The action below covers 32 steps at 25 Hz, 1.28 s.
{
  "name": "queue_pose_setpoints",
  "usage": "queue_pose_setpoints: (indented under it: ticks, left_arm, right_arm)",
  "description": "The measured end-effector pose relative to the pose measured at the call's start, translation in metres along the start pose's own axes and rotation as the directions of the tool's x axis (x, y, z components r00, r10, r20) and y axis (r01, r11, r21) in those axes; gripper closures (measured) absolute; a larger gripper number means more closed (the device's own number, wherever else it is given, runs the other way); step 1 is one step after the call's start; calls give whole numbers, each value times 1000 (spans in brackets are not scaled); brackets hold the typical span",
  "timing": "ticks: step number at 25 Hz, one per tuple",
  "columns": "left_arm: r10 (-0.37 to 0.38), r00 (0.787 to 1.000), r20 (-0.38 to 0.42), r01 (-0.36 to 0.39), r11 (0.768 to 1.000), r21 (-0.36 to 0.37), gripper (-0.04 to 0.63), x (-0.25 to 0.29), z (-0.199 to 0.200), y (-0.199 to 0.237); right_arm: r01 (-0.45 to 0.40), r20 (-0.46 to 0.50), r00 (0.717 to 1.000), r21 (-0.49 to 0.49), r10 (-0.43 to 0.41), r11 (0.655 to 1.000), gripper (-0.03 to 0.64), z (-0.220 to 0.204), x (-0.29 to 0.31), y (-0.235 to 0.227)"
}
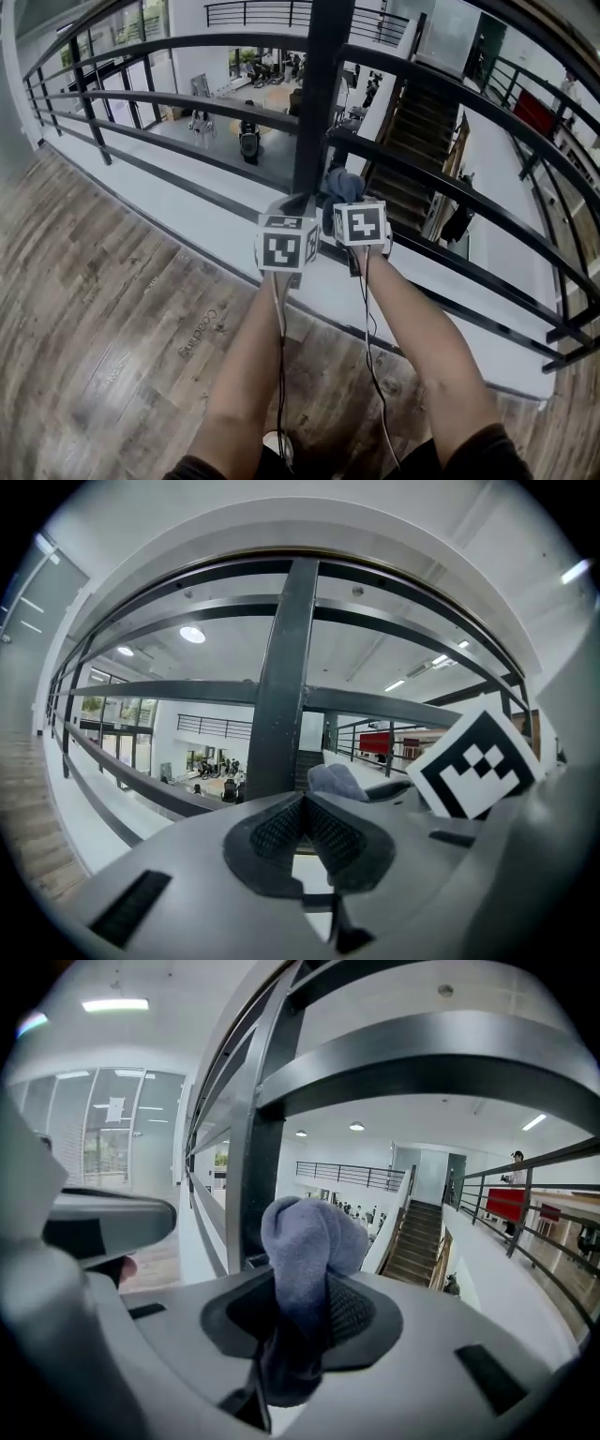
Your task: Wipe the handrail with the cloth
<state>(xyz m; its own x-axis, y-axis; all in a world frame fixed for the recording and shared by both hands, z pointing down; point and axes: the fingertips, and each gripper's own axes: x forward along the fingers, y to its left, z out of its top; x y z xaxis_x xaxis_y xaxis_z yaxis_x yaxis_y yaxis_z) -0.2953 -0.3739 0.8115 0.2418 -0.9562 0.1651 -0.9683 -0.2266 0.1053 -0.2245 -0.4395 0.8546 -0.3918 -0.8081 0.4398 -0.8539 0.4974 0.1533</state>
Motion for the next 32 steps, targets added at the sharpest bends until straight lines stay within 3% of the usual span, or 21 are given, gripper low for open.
queue_pose_setpoints:
  ticks: [7, 18, 28, 32]
  left_arm:
    - [-11, 1000, -25, 12, 1000, 24, 597, 19, -6, -28]
    - [-100, 994, -41, 103, 991, 90, 597, 40, -8, -125]
    - [-184, 980, -75, 196, 959, 204, 597, 61, -20, -224]
    - [-233, 968, -89, 247, 949, 195, 597, 68, -28, -269]
  right_arm:
    - [30, -12, 999, 14, -30, 999, 502, -13, -18, -38]
    - [72, -16, 997, 44, -71, 996, 502, -60, -77, -118]
    - [123, 28, 992, 86, -126, 989, 502, -99, -137, -198]
    - [156, 19, 987, 66, -158, 986, 502, -121, -162, -231]
